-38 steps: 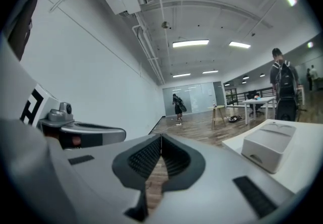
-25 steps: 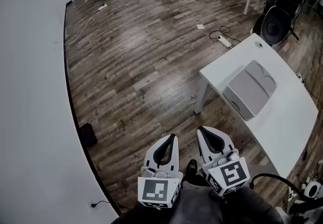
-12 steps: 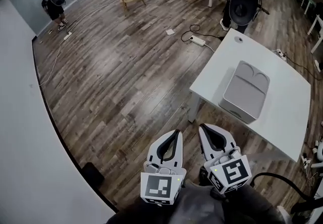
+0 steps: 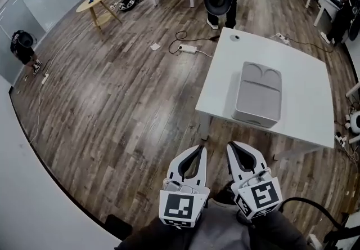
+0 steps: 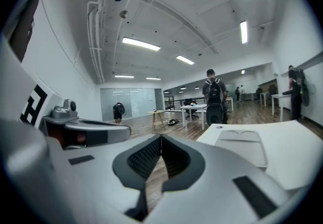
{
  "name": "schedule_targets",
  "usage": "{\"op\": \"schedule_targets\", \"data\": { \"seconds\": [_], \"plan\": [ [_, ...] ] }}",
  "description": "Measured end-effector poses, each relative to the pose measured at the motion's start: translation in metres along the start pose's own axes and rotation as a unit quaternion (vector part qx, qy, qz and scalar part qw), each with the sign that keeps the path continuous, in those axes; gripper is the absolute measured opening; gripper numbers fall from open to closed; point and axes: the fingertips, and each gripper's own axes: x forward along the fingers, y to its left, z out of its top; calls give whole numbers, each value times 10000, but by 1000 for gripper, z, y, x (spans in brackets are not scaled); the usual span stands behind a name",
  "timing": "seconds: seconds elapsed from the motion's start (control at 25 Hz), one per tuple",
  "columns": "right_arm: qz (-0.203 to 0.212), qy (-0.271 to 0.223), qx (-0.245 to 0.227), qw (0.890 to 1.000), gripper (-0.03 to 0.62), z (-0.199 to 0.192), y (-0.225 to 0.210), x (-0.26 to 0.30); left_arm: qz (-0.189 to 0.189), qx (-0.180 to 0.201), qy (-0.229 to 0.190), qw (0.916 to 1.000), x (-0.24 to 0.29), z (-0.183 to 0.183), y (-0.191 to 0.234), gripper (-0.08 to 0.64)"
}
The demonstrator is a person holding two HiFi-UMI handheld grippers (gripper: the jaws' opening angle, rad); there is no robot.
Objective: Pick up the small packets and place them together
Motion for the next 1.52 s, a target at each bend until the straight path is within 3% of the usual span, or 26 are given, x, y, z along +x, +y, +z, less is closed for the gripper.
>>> {"op": "schedule_targets", "data": {
  "seconds": [0.16, 0.36, 0.84, 1.16, 1.4, 1.52],
  "plan": [
    [-613, -73, 174, 9979, 5, -3, -37, -10, -545, 146, 112, 9983, 32, -2, -20, 1],
    [-1095, -143, 394, 9931, 5, 0, -72, -11, -1032, 320, 211, 9939, 67, 6, -36, 0],
    [-1739, -188, 842, 9810, 5, -15, -152, -32, -1605, 567, 535, 9840, 140, 1, -88, 0],
    [-2092, -578, 1093, 9700, 5, -12, -212, -47, -1701, 923, 681, 9787, 189, 7, -113, 0],
    [-2486, -879, 1109, 9582, 5, -3, -242, -56, -1863, 1176, 525, 9740, 233, 29, -113, 0],
    [-2809, -1036, 1118, 9476, 5, 3, -256, -62, -2123, 1263, 522, 9676, 256, 35, -117, 1]
  ]
}}
